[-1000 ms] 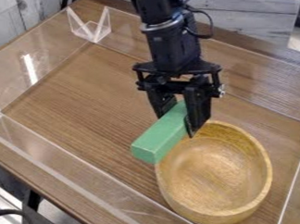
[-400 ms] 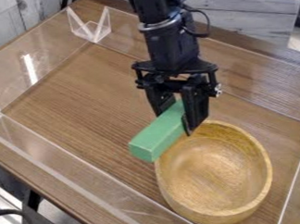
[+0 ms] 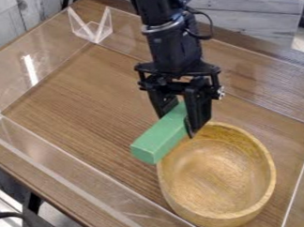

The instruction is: Remove the green block from inside the brown bowl and put it on the table

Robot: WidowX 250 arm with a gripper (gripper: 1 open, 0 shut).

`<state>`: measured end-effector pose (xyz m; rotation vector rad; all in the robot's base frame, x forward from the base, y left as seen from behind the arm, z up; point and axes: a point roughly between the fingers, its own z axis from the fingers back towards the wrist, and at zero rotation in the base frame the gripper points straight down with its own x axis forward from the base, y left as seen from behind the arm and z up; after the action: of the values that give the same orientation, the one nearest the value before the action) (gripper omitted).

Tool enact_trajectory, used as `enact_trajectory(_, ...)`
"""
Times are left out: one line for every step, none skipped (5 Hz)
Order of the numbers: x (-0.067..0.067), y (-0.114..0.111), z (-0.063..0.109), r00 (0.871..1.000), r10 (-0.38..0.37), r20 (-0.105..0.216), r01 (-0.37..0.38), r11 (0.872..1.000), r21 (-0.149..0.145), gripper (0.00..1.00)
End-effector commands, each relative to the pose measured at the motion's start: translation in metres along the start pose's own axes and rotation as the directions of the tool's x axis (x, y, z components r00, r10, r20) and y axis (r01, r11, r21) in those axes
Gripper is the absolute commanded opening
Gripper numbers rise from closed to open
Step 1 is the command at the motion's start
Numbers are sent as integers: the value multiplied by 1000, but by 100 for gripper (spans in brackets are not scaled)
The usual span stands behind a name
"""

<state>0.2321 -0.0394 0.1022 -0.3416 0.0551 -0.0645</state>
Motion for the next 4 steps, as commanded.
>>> enact_trajectory(8, 1, 9, 999, -18, 40, 18, 1000, 11, 0)
enact_trajectory(6, 6, 12, 999, -18, 43, 17, 1000, 11, 0)
enact_trajectory(4, 11, 16, 999, -20, 48, 19, 1000, 10, 0)
enact_trajectory(2, 16, 20, 998, -23, 54, 22, 1000, 10, 0)
